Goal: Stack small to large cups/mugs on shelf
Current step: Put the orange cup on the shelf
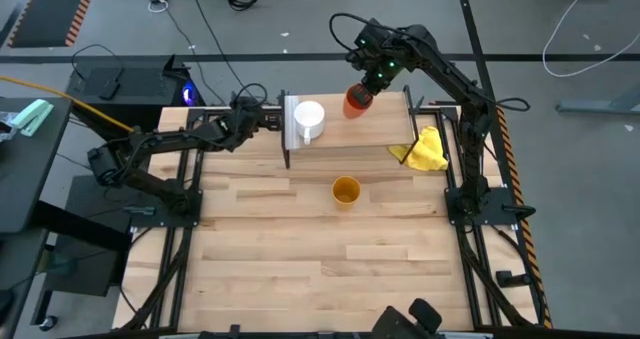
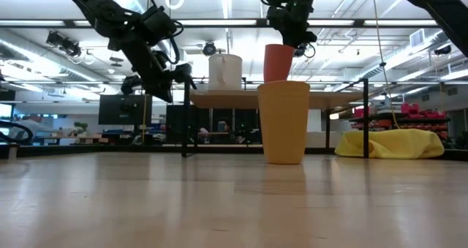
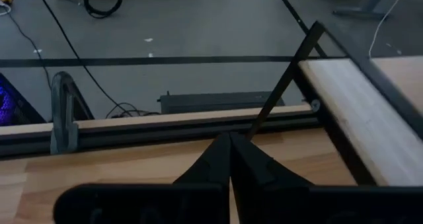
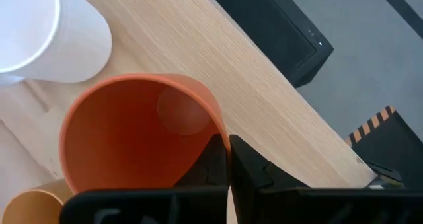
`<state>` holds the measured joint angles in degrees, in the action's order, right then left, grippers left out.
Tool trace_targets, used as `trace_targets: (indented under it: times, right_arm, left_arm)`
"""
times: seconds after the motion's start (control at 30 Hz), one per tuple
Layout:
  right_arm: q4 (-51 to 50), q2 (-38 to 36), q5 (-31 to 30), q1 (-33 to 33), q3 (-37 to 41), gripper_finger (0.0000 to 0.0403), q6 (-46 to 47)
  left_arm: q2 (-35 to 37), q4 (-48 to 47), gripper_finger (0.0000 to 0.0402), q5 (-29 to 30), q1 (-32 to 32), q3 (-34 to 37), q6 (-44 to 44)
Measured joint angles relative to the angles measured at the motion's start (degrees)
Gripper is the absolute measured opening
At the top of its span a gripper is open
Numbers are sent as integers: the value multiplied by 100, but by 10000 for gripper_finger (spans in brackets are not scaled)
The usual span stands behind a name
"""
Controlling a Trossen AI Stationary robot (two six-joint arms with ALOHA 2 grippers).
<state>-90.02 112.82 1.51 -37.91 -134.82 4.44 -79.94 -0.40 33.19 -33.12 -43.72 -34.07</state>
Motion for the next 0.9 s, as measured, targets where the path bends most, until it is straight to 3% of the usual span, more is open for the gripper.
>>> trace_targets:
  times: [0.3, 0.9]
  right_arm:
    - [8, 0, 293, 49, 43, 3, 8]
    - [0, 4, 211, 136, 442, 8, -5]
  left_arm:
    - [0, 0, 19, -4, 57, 0, -9]
    - [0, -14, 10, -6, 57, 0, 18]
